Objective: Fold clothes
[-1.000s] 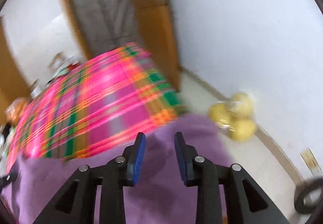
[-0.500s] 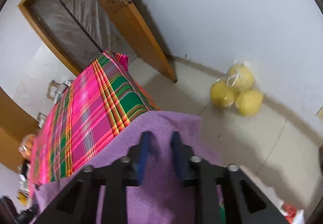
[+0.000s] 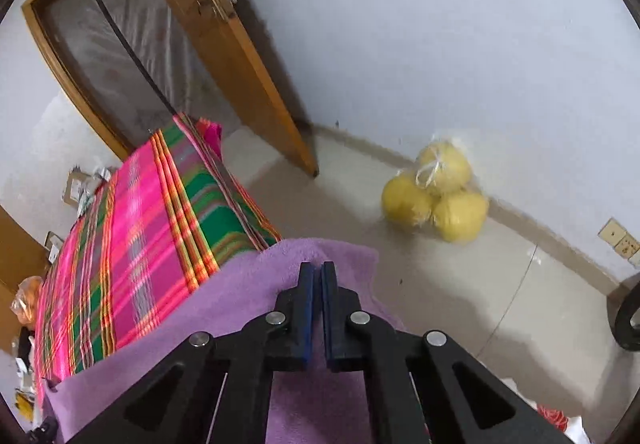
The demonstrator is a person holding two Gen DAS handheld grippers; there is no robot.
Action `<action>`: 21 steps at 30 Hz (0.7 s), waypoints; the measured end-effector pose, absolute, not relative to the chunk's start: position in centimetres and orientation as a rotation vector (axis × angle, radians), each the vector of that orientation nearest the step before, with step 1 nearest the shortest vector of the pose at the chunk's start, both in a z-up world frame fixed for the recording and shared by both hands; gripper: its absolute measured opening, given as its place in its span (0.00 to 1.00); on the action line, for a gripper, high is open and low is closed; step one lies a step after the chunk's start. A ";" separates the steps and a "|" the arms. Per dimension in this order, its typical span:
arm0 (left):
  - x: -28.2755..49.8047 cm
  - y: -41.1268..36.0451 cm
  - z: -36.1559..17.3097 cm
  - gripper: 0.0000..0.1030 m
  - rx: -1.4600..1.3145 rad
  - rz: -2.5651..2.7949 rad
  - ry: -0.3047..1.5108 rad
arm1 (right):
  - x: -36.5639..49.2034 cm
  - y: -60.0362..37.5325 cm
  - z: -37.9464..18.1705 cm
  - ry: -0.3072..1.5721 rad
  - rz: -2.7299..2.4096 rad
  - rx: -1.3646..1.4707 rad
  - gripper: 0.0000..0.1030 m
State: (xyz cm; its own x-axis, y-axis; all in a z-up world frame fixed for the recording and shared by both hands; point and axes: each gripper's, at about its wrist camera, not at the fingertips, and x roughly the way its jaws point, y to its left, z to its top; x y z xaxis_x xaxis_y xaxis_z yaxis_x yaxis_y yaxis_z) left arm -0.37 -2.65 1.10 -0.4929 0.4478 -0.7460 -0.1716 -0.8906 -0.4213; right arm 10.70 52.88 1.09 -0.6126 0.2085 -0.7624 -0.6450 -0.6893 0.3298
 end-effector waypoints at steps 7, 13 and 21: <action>-0.1 -2.8 1.1 0.29 -1.329 2.403 -0.416 | 12.3 51.8 2.2 0.792 2.321 -0.936 0.17; 1.0 -3.4 1.4 0.29 -1.319 2.427 -0.395 | 12.2 44.0 5.0 0.442 2.591 -0.982 0.24; 3.7 -5.8 1.4 0.29 -1.301 2.456 -0.417 | 12.3 36.3 2.8 0.187 2.682 -1.203 0.28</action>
